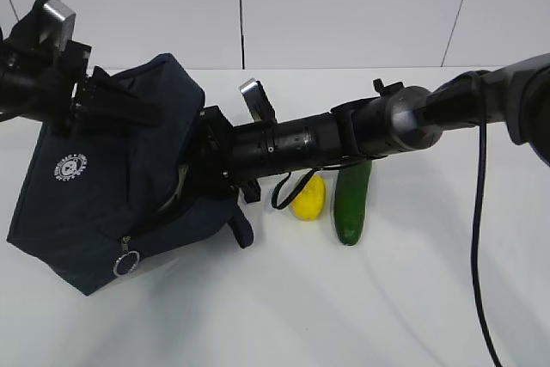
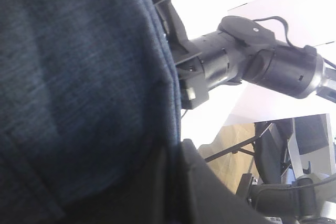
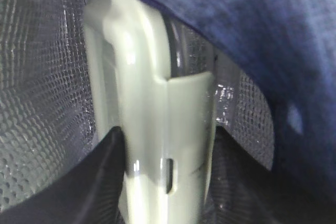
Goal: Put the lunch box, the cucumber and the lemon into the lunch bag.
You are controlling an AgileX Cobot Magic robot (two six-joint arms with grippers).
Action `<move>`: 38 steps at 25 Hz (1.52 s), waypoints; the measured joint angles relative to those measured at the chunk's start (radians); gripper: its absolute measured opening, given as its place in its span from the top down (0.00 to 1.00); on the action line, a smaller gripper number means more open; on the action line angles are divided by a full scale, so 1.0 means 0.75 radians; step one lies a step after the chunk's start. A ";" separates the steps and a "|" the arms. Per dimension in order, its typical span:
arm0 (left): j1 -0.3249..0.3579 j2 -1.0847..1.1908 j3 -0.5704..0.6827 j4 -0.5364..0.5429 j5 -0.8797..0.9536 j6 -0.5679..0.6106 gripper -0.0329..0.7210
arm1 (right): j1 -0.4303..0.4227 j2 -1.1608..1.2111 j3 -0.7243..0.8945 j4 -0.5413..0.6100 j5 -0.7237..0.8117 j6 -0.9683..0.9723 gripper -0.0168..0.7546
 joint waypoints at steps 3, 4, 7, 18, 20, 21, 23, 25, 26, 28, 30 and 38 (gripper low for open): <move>0.000 0.000 0.000 0.000 -0.002 0.000 0.95 | 0.000 0.000 -0.008 0.000 0.000 0.016 0.52; 0.000 0.000 0.000 0.000 -0.002 0.000 0.95 | 0.000 0.000 -0.008 0.000 0.000 0.024 0.52; 0.000 0.000 0.000 0.000 -0.002 0.000 0.95 | 0.000 0.000 -0.008 0.000 0.000 0.031 0.51; 0.000 0.000 0.000 0.000 -0.002 0.000 0.95 | 0.000 0.000 -0.008 0.000 0.000 0.036 0.49; 0.000 0.000 0.000 0.000 -0.002 0.000 0.95 | 0.000 0.000 -0.008 0.000 0.000 0.036 0.48; 0.000 0.000 0.000 0.000 -0.002 0.000 0.95 | 0.000 0.000 -0.008 0.000 0.000 0.036 0.48; 0.000 0.000 0.000 0.000 -0.002 0.000 0.95 | 0.000 0.000 -0.008 0.000 0.000 0.046 0.47; 0.000 0.000 0.000 0.000 -0.002 0.000 0.95 | 0.000 0.000 -0.011 0.012 0.011 0.058 0.44; 0.000 0.000 0.000 0.000 -0.002 0.000 0.95 | 0.000 0.000 -0.011 0.022 0.017 0.065 0.43; 0.000 0.000 0.000 0.000 -0.002 0.000 0.95 | 0.000 0.000 -0.011 0.034 0.025 0.073 0.42; 0.000 0.000 0.000 0.000 -0.002 0.000 0.95 | 0.000 0.000 -0.011 0.037 0.025 0.079 0.41; 0.000 0.000 0.000 -0.001 0.000 0.000 0.95 | -0.003 0.000 -0.011 0.039 0.114 0.083 0.41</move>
